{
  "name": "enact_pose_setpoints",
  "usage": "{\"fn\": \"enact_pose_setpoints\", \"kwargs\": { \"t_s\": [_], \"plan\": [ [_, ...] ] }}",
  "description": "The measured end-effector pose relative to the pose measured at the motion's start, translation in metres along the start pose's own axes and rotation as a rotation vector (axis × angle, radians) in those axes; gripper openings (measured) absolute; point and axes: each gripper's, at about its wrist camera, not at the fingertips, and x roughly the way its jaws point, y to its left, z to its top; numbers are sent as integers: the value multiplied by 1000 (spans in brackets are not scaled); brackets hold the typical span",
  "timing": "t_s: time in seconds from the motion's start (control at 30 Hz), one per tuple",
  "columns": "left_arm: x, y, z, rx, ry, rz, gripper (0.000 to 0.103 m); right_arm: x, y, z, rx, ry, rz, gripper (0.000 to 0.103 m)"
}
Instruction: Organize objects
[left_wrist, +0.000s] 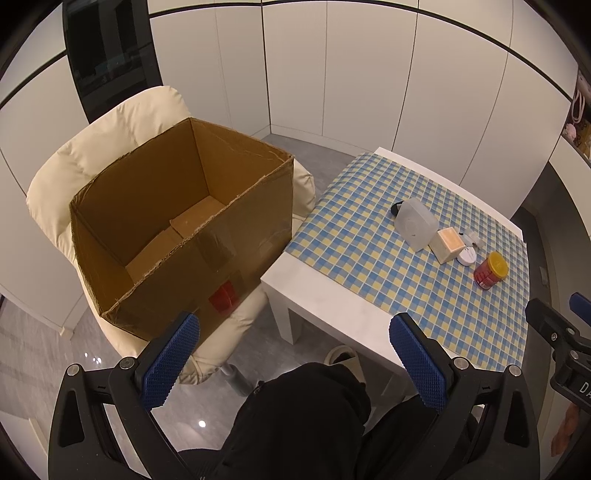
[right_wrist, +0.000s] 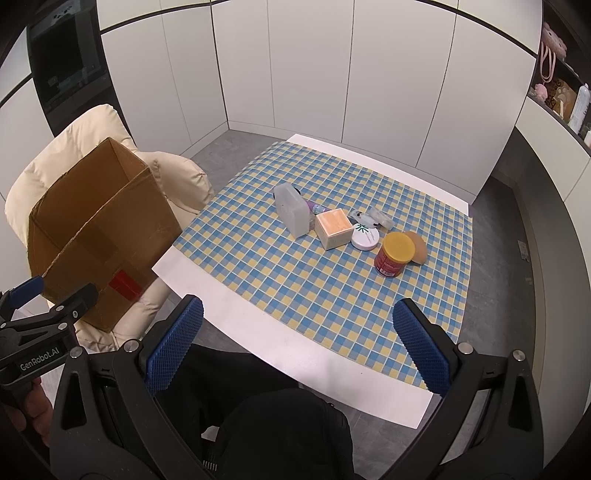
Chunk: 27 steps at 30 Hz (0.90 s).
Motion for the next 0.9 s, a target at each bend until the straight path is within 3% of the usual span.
{"fn": "enact_pose_setpoints", "kwargs": {
  "t_s": [0.9],
  "plan": [
    [0,-2,-1,-2,5,5,102,1,0,-1,-3,-1,-8,103]
  ]
}}
